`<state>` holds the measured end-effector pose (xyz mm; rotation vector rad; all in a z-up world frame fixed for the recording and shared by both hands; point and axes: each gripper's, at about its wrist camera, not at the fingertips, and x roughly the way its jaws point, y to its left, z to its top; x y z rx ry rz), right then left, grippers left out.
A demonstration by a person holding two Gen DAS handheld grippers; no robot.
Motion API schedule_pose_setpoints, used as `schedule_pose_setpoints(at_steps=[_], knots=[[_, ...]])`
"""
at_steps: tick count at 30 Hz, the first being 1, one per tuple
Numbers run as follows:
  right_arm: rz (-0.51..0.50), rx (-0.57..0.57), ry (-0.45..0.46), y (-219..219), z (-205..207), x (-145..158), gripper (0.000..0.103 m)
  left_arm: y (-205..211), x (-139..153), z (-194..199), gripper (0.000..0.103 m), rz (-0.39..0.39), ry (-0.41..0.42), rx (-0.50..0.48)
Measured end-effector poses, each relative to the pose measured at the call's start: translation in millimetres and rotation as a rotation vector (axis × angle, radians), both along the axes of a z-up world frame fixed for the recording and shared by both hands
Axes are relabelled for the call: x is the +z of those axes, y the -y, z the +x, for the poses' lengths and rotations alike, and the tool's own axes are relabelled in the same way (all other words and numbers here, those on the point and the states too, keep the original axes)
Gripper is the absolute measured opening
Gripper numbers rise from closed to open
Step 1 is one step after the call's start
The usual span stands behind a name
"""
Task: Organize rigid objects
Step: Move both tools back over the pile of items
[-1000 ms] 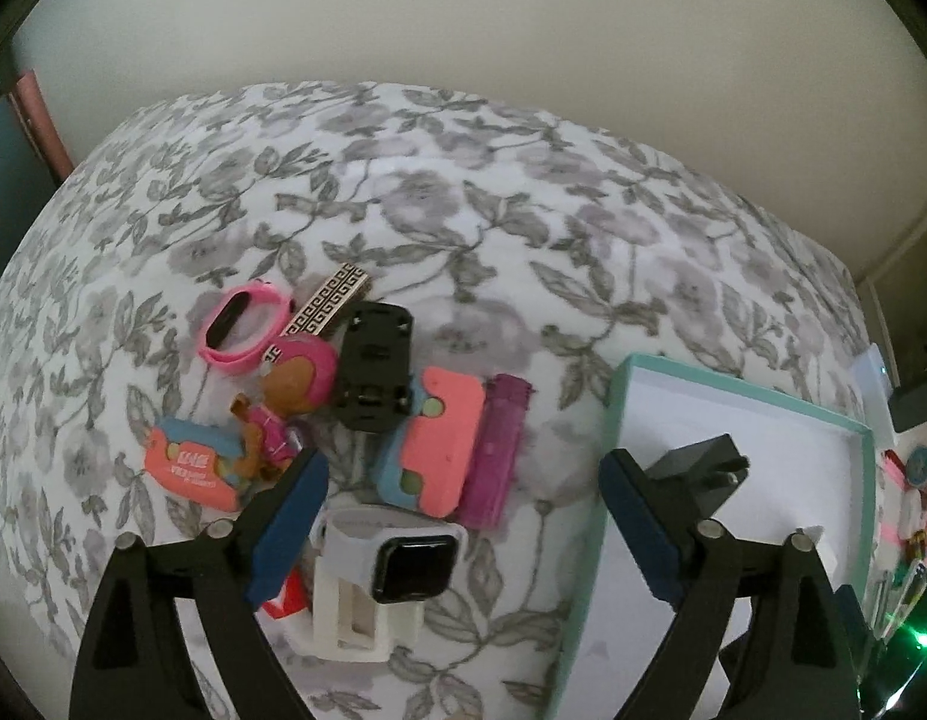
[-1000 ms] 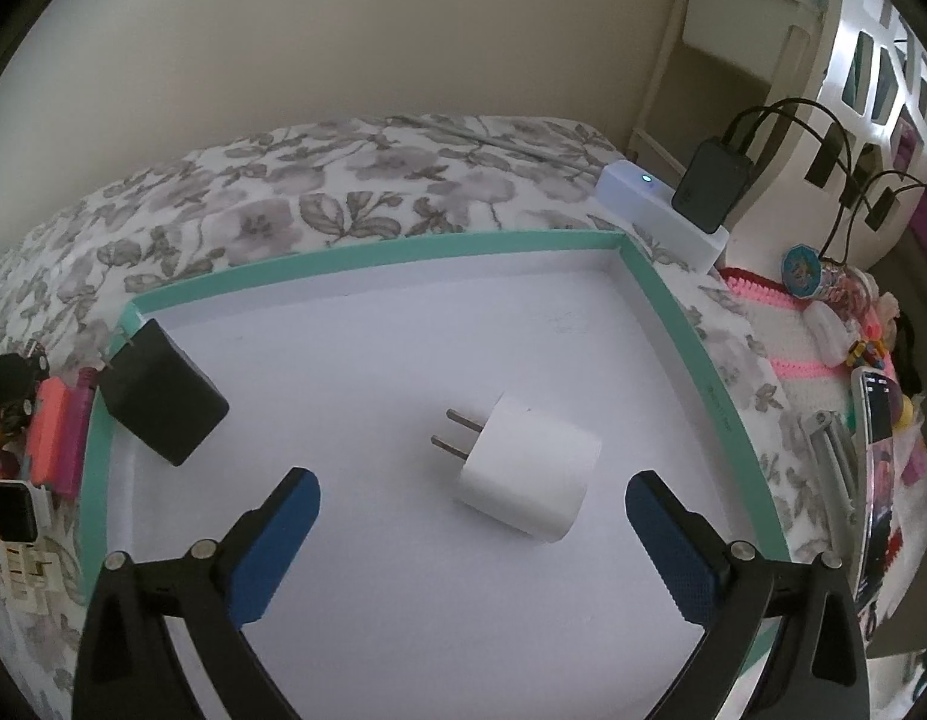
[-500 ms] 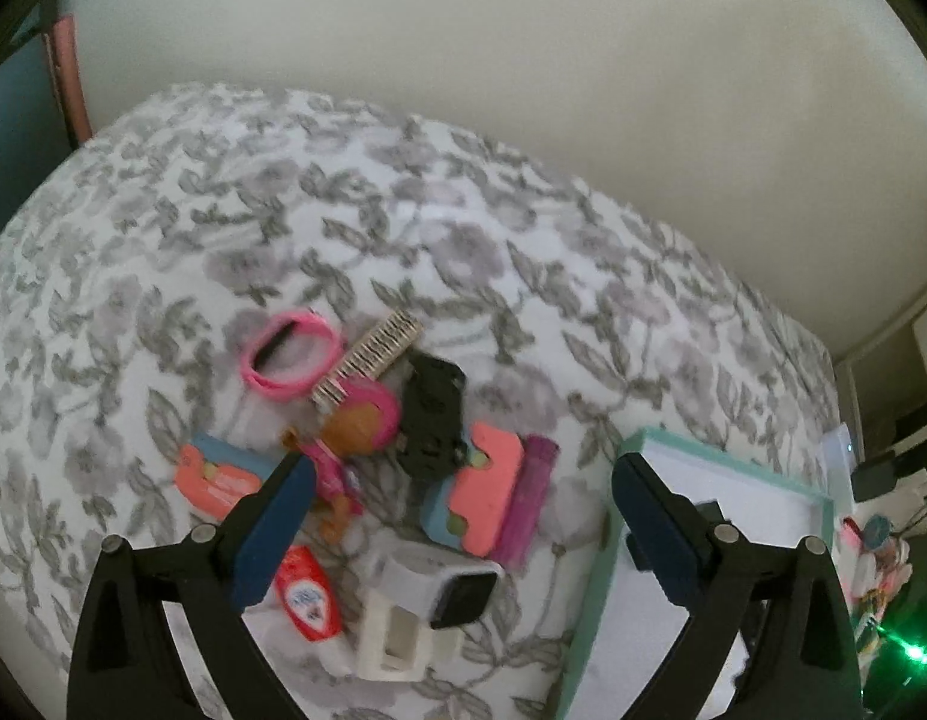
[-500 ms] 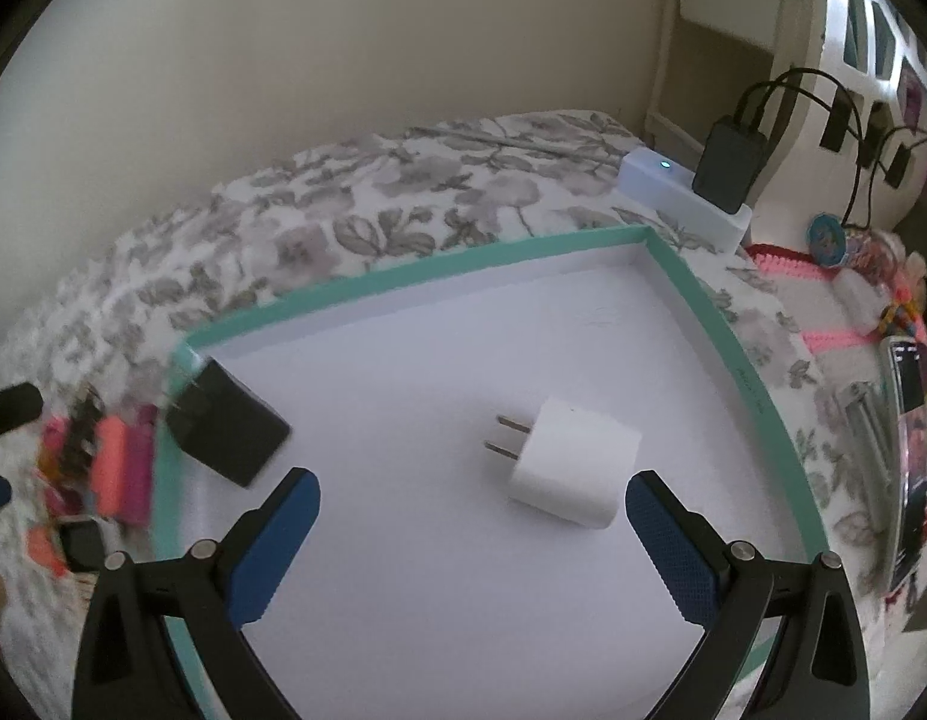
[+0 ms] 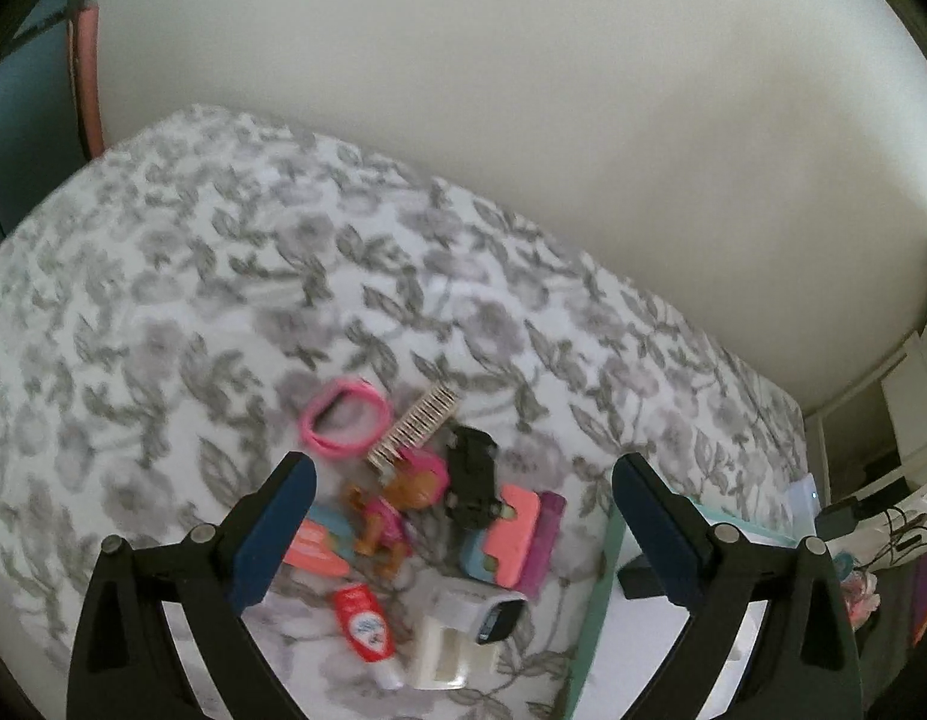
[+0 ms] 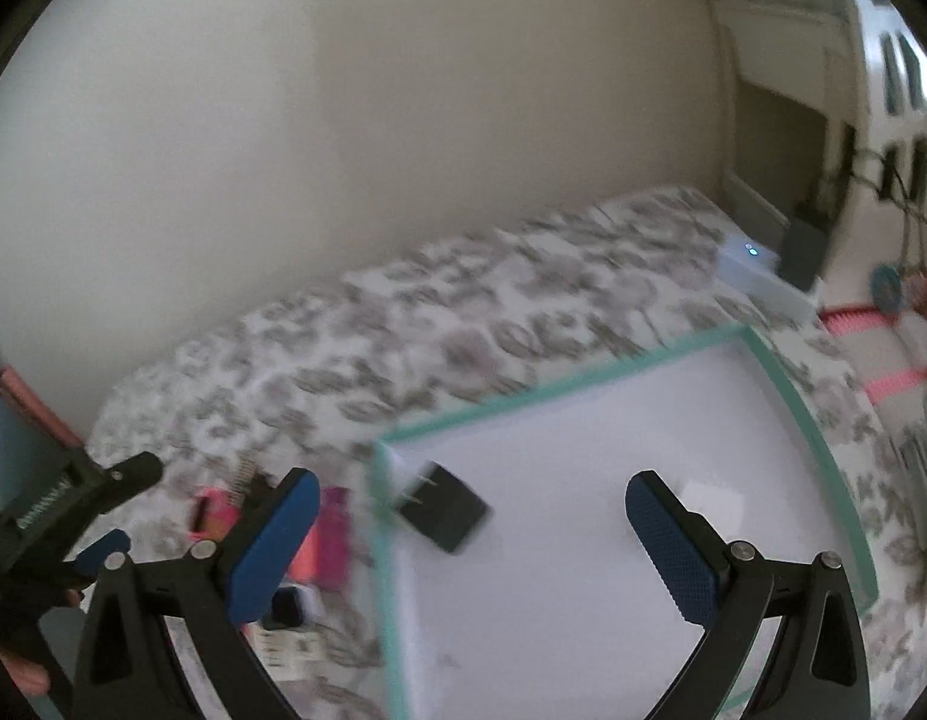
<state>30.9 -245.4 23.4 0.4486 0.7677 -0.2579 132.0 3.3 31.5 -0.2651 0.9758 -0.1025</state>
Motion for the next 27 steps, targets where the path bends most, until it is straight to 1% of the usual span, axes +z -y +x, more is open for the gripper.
schedule_pose_setpoints(at_steps=[2, 5, 7, 9, 11, 15, 19, 22, 24, 27], knots=[[-0.026, 0.05, 0.006, -16.8, 8.1, 8.3, 0.103, -8.6, 5.0, -0.6, 0.099, 0.036, 0.005, 0.011], [-0.051, 0.127, -0.001, -42.6, 18.6, 9.5, 0.103, -21.8, 7.7, -1.2, 0.099, 0.111, -0.004, 0.03], [-0.045, 0.171, -0.024, -56.4, 23.8, 5.1, 0.103, -32.9, 5.6, -0.7, 0.099, 0.157, -0.025, 0.049], [-0.026, 0.199, -0.03, -68.4, 26.6, 1.4, 0.103, -46.3, 2.3, -0.2, 0.099, 0.179, -0.049, 0.076], [-0.021, 0.221, -0.043, -79.1, 29.6, -3.4, 0.103, -57.2, -1.8, -0.7, 0.099, 0.18, -0.073, 0.099], [-0.003, 0.268, -0.073, -97.8, 35.6, -17.4, 0.103, -73.3, -16.7, -4.2, 0.099, 0.15, -0.131, 0.127], [0.075, 0.29, -0.125, -107.4, 41.8, -41.8, 0.103, -80.5, -37.8, -1.9, 0.099, 0.13, -0.195, 0.145], [0.073, 0.316, -0.176, -115.7, 44.7, -57.7, 0.103, -85.3, -52.6, 1.3, 0.099, 0.109, -0.246, 0.163], [0.071, 0.337, -0.201, -120.0, 47.0, -66.6, 0.103, -84.9, -58.4, 3.9, 0.099, 0.11, -0.26, 0.16], [0.112, 0.354, -0.229, -122.3, 49.5, -78.6, 0.103, -79.7, -68.2, 7.8, 0.099, 0.122, -0.286, 0.134]])
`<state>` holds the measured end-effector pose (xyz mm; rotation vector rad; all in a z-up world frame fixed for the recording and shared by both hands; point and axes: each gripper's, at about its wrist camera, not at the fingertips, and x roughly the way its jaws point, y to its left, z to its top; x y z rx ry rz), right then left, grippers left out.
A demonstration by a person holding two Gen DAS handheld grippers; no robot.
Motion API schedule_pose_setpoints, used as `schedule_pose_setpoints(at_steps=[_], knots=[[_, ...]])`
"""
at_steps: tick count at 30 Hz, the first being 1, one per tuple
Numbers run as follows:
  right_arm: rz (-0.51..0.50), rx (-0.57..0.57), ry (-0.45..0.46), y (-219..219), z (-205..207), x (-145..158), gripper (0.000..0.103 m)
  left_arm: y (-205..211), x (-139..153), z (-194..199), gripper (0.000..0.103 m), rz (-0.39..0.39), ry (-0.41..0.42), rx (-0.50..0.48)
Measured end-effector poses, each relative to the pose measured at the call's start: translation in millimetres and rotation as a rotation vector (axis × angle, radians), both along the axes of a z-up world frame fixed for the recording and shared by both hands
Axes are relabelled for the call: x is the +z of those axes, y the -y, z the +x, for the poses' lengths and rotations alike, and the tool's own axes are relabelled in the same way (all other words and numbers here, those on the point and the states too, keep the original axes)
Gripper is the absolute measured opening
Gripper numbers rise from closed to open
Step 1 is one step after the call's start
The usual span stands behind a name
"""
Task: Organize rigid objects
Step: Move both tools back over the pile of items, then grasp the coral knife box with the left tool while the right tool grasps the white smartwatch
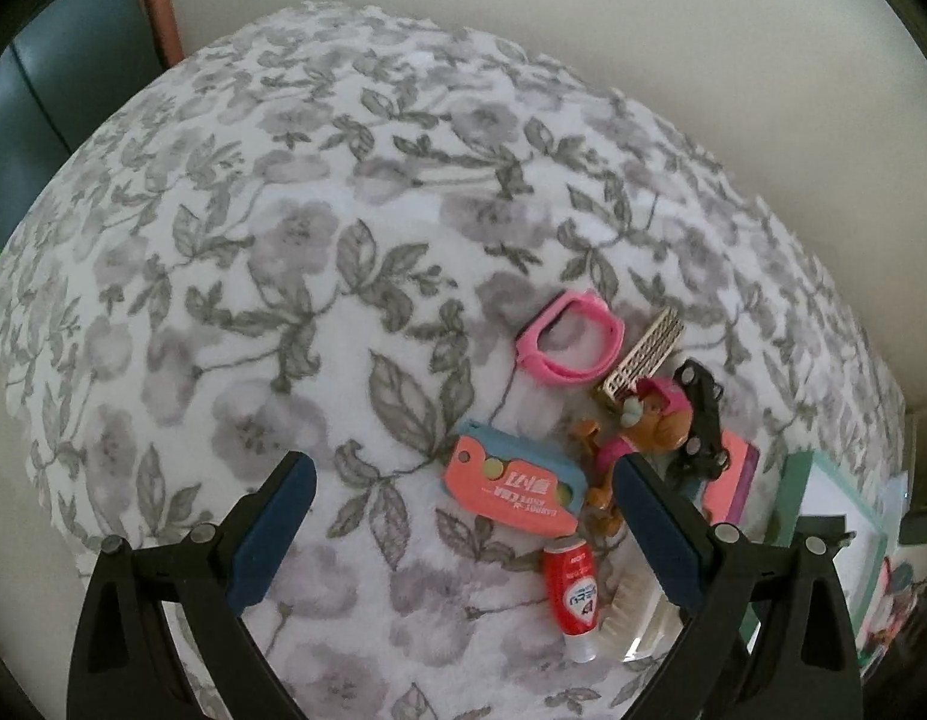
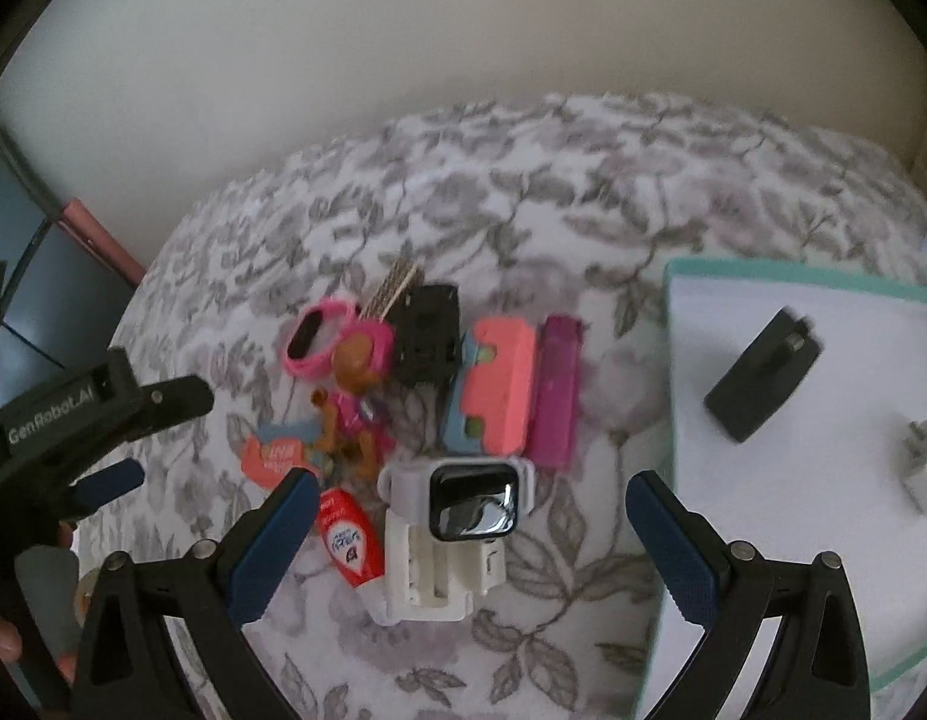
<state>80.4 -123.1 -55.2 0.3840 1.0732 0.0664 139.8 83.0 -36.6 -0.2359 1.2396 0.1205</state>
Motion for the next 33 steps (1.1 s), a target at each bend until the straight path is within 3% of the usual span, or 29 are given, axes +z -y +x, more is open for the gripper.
schedule_pose_setpoints(at_steps=[13, 23, 31, 33], knots=[[0.059, -0.004, -0.087, 2.3, 10.6, -30.3, 0.103, 30.7, -40.6, 15.3, 0.099, 0.017, -0.113, -0.145], [0.016, 0.015, -0.084, -3.0, 15.9, -31.2, 0.103, 42.3, -60.7, 23.0, 0.099, 0.046, -0.143, -0.193], [0.059, 0.005, -0.081, -0.6, 15.8, -32.2, 0.083, 31.4, -60.7, 27.1, 0.098, 0.038, -0.134, -0.209], [0.07, 0.005, -0.072, 0.5, 14.3, -29.6, 0.077, 34.6, -62.9, 25.6, 0.091, 0.027, -0.131, -0.219]])
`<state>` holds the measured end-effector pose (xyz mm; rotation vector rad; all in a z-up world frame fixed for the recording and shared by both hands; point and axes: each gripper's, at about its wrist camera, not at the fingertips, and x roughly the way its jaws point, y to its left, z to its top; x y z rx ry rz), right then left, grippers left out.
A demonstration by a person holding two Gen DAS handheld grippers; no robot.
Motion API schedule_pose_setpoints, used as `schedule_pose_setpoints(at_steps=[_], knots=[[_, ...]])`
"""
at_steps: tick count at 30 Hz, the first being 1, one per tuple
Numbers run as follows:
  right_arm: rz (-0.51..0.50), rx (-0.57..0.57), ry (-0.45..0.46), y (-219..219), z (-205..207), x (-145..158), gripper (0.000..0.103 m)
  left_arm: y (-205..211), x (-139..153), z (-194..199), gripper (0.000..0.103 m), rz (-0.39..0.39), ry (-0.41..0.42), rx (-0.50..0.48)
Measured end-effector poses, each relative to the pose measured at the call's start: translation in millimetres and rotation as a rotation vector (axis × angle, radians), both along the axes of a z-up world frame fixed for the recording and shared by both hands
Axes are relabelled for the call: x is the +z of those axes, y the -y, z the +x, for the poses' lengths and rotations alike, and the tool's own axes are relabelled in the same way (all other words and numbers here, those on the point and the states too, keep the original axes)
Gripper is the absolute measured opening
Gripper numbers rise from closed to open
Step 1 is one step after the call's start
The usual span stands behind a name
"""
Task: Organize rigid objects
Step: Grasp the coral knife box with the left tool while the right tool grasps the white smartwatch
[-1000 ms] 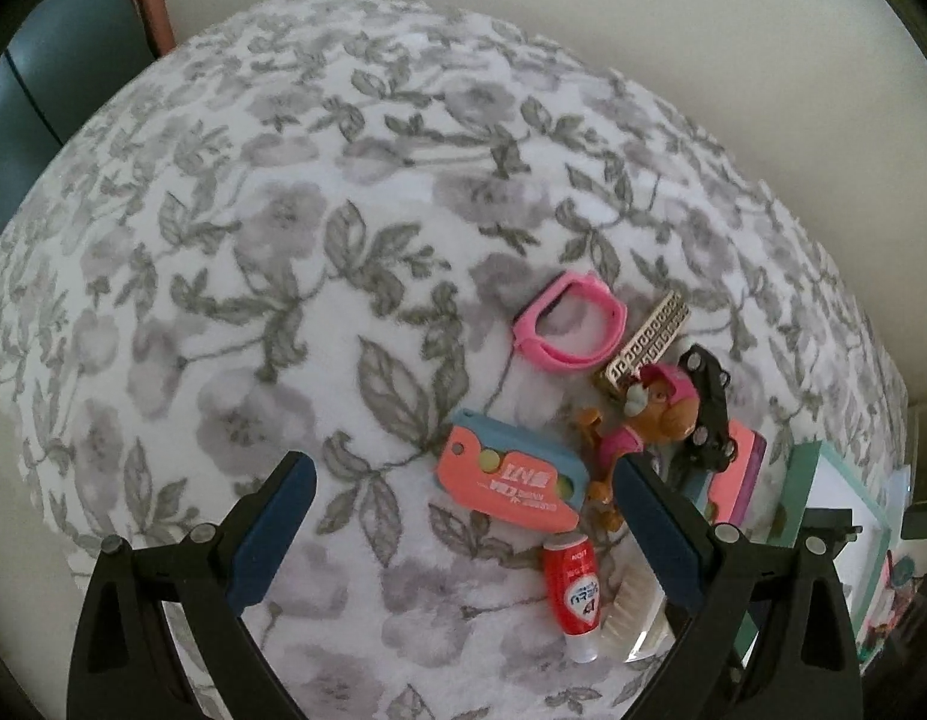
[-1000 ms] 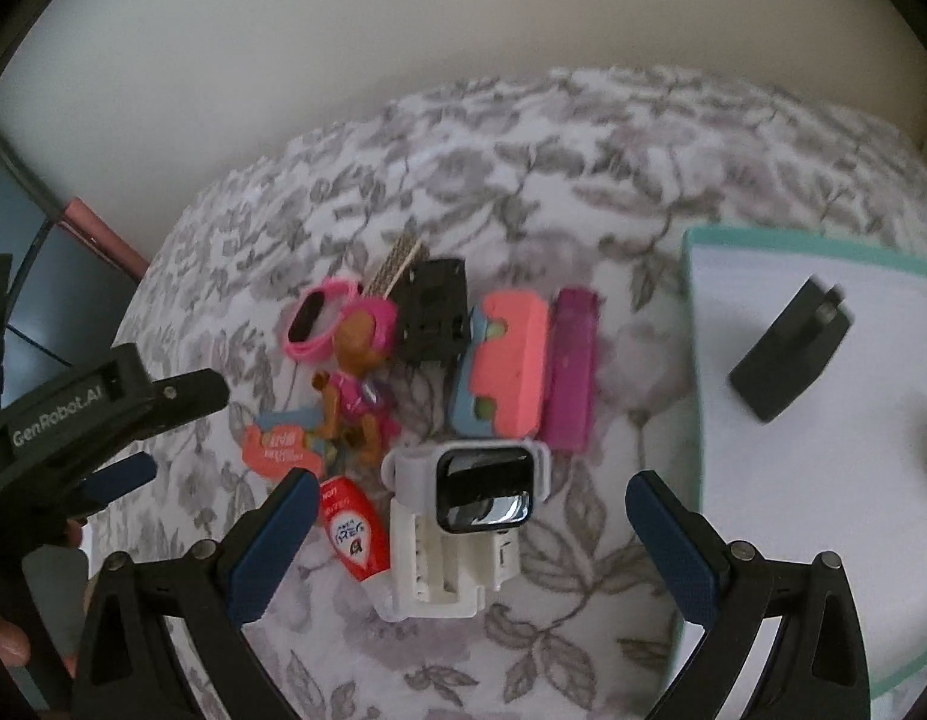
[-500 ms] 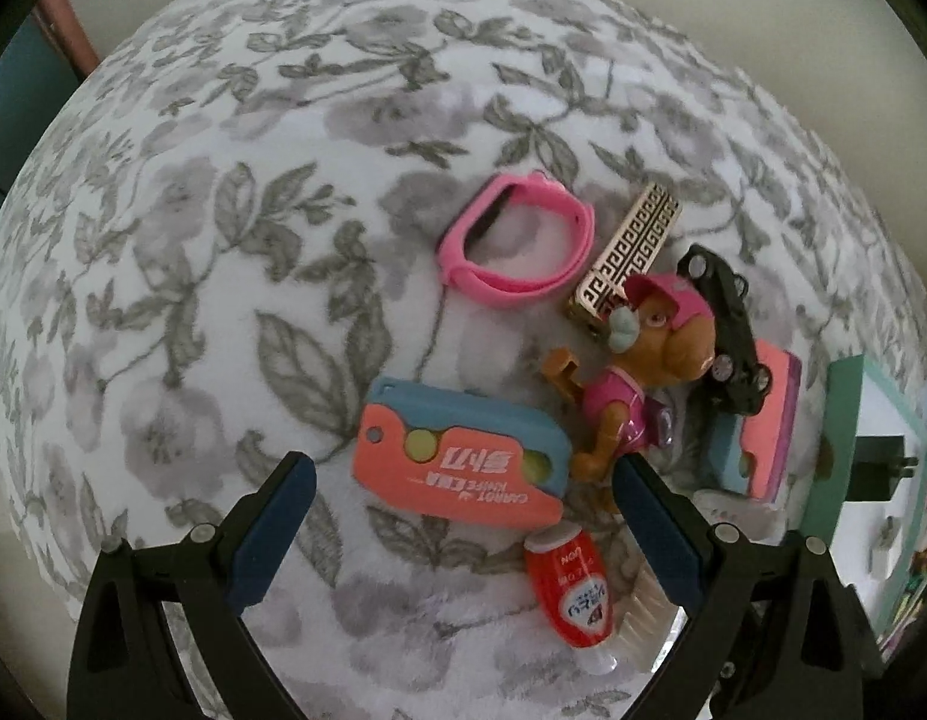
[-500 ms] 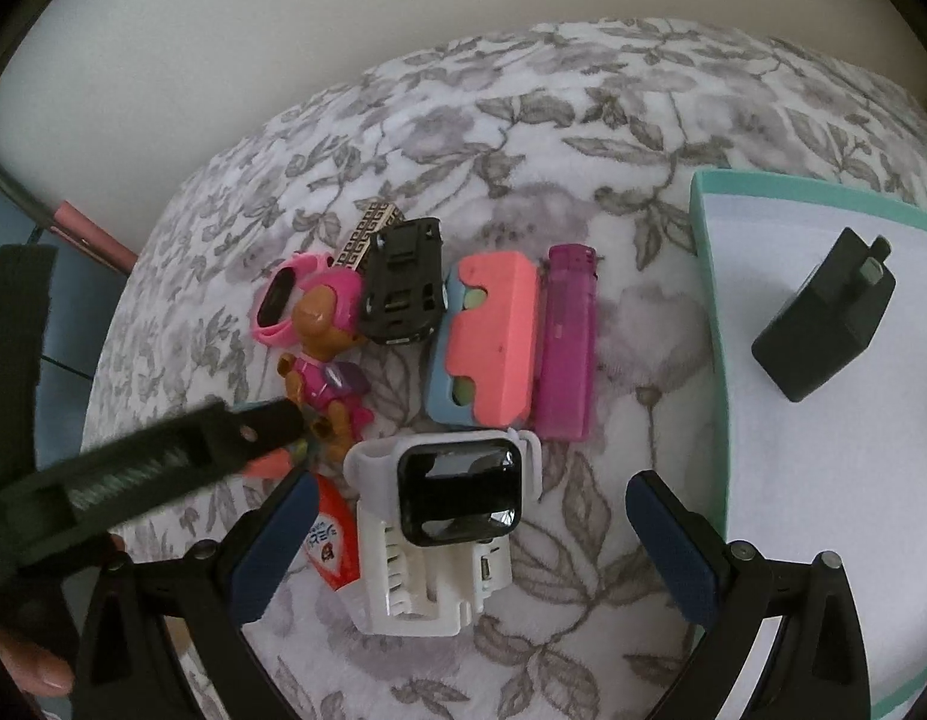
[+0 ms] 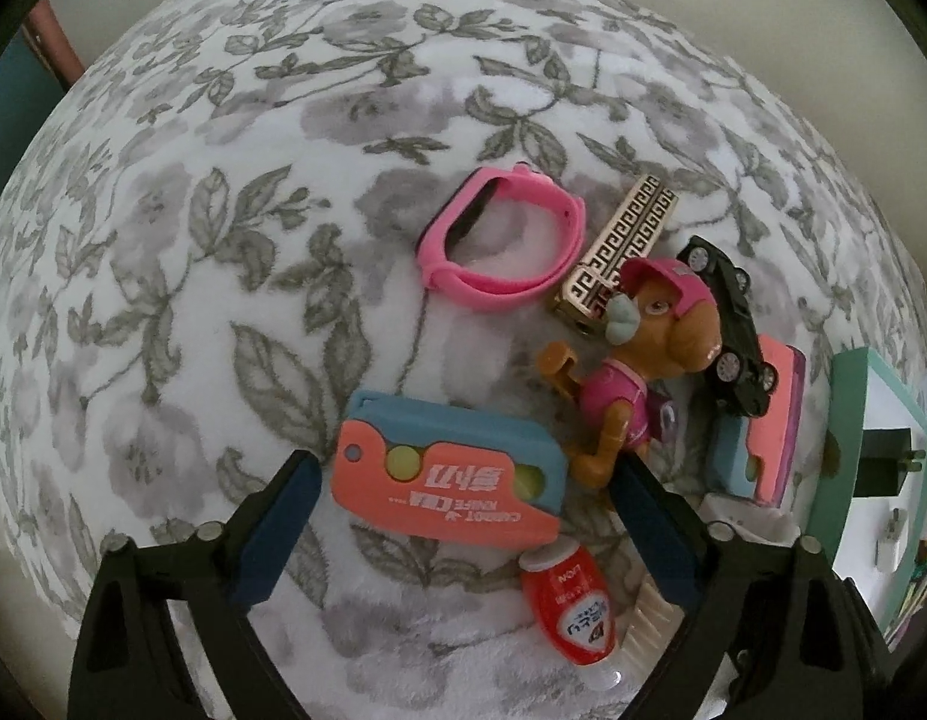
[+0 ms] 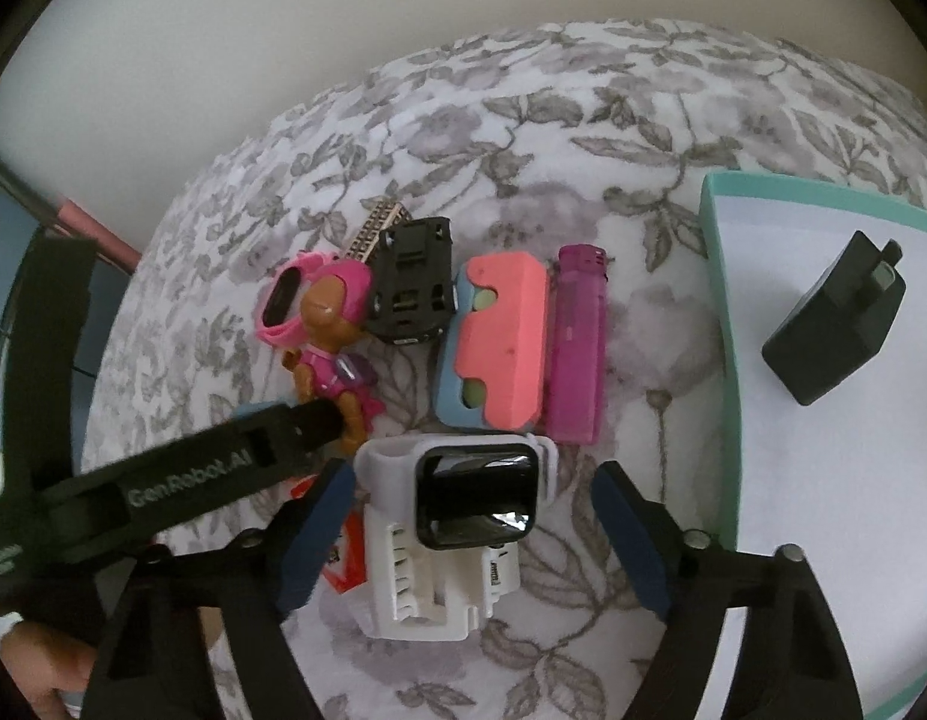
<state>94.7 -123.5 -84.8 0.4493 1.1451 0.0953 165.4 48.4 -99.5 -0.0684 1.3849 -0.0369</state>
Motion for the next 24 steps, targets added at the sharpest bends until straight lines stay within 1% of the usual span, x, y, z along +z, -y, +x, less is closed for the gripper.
schedule_pose_setpoints(at_steps=[2, 7, 8, 9, 17, 20, 24], knots=[[0.015, 0.008, 0.008, -0.6, -0.2, 2.1, 0.07, 3.0, 1.1, -1.2, 0.086, -0.009, 0.001, -0.006], [0.021, 0.007, 0.008, -0.9, -0.4, 2.7, 0.069, 6.0, 1.4, -3.2, 0.083, 0.009, 0.01, -0.023], [0.024, 0.007, 0.007, -0.7, -0.4, 2.5, 0.069, 5.3, 2.1, -4.1, 0.08, 0.013, 0.011, -0.026], [0.025, 0.008, 0.007, 0.0, -0.7, 2.7, 0.069, 5.2, 3.2, -4.4, 0.074, 0.027, 0.015, -0.03], [0.012, 0.024, 0.004, -2.0, -1.6, 3.2, 0.069, 4.1, 9.3, -6.3, 0.074, 0.045, 0.012, -0.048], [0.011, 0.029, 0.004, -1.9, -1.9, 3.1, 0.069, 2.4, 17.6, -9.6, 0.074, 0.047, 0.014, -0.066], [0.045, 0.003, -0.003, 3.0, -1.8, 1.6, 0.069, 1.6, 28.7, -10.4, 0.074, 0.058, 0.036, -0.082]])
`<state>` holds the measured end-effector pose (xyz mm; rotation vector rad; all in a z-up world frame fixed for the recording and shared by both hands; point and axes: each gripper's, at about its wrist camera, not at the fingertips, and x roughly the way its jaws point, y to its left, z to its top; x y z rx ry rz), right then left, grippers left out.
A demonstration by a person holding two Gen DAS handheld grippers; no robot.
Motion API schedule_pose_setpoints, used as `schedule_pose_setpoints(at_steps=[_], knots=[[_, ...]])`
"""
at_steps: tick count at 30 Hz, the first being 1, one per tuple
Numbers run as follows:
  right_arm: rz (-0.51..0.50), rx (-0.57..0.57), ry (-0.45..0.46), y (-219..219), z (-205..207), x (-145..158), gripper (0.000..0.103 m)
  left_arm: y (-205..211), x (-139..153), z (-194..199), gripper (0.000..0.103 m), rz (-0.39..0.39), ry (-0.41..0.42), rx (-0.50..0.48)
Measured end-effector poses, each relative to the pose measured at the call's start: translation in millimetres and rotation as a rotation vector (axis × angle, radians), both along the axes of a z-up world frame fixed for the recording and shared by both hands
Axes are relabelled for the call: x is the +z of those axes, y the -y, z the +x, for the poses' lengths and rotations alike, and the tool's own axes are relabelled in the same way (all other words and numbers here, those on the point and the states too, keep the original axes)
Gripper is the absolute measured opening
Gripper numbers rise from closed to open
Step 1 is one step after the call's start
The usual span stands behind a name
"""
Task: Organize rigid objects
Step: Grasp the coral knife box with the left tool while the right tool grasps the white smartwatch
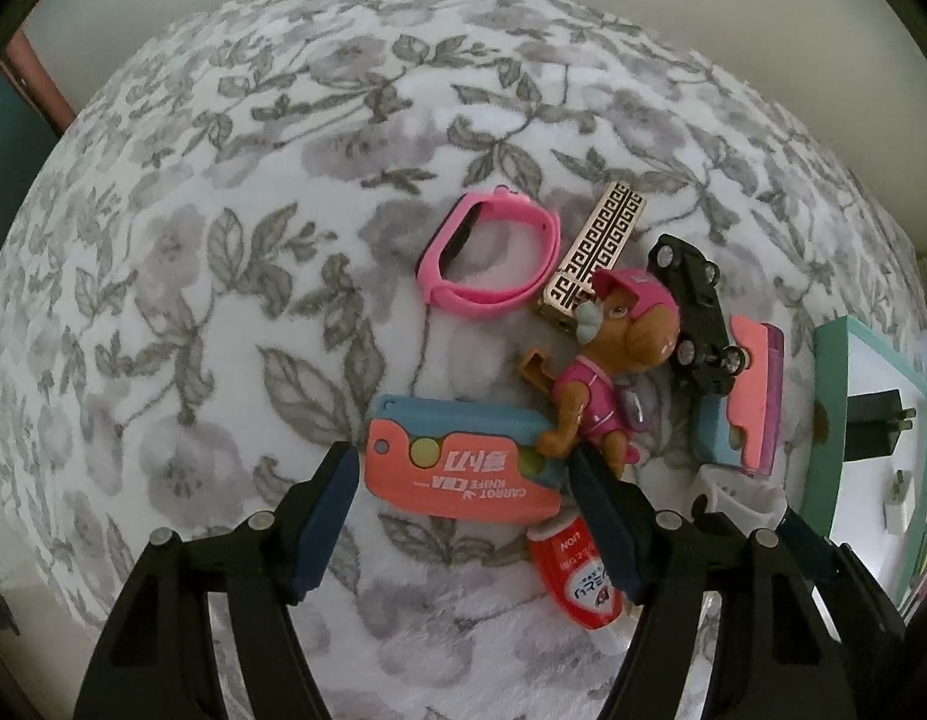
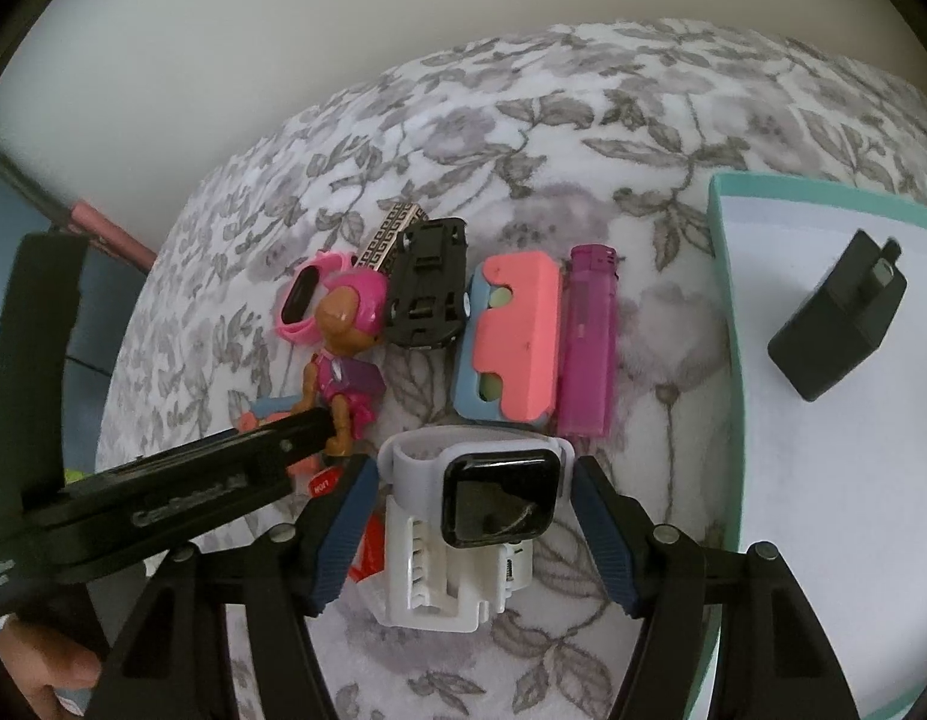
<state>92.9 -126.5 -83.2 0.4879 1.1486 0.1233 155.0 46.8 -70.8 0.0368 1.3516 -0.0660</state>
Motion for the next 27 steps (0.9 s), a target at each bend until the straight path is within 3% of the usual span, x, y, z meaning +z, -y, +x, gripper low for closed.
schedule_pose_setpoints(at_steps=[7, 16, 27], knots=[[0.023, -0.014, -0.005, 4.9, -2.7, -0.6, 0.069, 10.9, -6.9, 0.4, 0.074, 0.055, -0.013, -0.025], [0.016, -0.013, -0.006, 2.6, -1.9, -0.8, 0.069, 14.7, -11.5, 1.6, 0.072, 0.059, 0.006, -0.023], [0.026, -0.021, 0.007, 5.4, -4.3, 4.1, 0.065, 8.4, 10.5, -8.4, 0.072, 0.044, 0.036, 0.01]])
